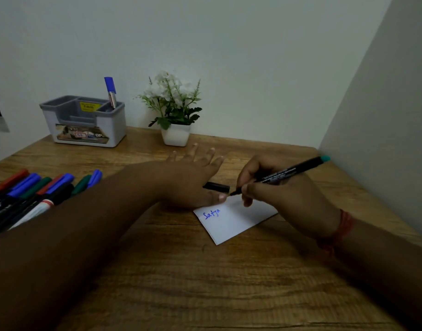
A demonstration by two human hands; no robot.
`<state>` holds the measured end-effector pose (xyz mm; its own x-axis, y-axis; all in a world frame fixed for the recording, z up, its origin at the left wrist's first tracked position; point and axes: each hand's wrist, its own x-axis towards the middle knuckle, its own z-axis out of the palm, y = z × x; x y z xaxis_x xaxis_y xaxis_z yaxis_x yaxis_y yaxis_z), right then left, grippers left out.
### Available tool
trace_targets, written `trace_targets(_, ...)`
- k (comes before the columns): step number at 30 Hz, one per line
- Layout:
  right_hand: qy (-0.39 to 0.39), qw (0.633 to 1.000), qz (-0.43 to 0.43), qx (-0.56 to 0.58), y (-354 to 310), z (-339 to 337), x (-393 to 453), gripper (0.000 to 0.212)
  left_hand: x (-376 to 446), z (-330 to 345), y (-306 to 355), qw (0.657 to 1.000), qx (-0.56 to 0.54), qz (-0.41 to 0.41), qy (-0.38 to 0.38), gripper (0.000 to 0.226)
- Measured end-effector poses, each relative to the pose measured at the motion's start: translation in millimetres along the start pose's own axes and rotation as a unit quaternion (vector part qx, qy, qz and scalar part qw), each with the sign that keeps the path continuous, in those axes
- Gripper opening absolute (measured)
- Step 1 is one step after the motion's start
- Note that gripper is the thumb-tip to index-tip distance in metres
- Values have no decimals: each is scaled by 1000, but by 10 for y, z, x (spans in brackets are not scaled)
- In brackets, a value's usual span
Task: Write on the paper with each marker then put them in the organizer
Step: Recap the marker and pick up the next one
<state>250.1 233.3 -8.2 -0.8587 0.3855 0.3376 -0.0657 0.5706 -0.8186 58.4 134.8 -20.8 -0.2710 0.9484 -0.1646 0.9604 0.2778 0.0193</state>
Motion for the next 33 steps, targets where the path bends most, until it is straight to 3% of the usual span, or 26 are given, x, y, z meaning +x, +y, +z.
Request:
trace_targets(6, -1, 998, 57, -14, 162, 84, -4, 10, 12, 40, -44, 999, 1, -17, -39, 95)
trace_targets(33, -5, 994, 95, -62, 141, 69, -22, 10, 38, 18, -54, 999, 13, -27, -35, 101)
